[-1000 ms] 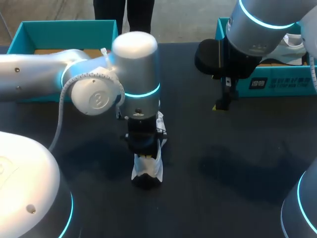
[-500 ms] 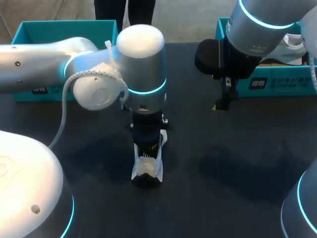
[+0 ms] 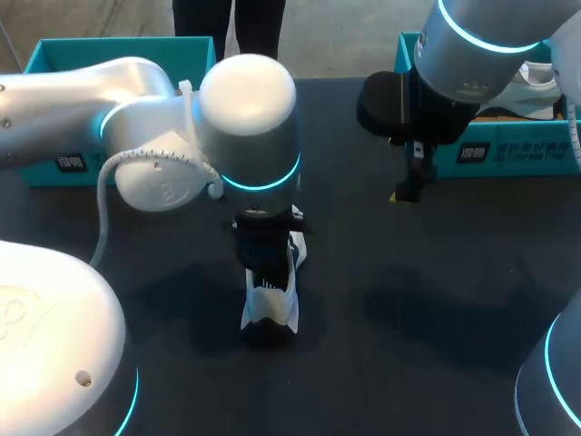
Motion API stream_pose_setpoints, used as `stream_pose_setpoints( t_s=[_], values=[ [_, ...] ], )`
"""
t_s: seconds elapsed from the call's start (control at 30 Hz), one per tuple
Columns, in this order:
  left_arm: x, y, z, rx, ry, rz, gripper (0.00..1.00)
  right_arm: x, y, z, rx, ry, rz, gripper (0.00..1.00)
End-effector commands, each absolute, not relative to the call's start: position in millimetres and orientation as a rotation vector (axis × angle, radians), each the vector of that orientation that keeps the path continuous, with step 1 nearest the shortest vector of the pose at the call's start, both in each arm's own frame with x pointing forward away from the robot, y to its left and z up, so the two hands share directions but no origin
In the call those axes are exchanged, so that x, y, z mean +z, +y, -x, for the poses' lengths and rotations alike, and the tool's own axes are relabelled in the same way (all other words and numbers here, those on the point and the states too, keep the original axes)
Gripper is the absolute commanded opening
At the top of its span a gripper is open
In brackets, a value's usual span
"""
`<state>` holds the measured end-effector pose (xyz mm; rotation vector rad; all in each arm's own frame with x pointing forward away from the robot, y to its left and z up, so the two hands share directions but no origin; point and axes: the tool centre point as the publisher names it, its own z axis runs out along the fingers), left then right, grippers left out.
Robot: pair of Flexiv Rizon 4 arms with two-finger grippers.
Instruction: Take the shoe out of the shoebox, open the shoe tongue, remove and reinsert the insole, then place the shoe into the shoebox
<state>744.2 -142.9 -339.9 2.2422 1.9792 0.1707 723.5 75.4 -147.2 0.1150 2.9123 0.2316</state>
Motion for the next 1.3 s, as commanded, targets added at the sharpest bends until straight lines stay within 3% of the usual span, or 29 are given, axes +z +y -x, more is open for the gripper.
stream_pose_setpoints(
  t_s=[0.03, 1.3],
  values=[
    [-343.2, -142.4, -745.2, 0.161, 2.001, -2.223, 1.00, -148.4, 76.2, -724.6, 0.230, 2.914, -0.116, 1.00],
    [-319.6, -130.4, -762.2, 0.130, 2.157, -2.220, 1.00, -148.4, 76.2, -724.6, 0.230, 2.914, -0.116, 1.00]
  ],
)
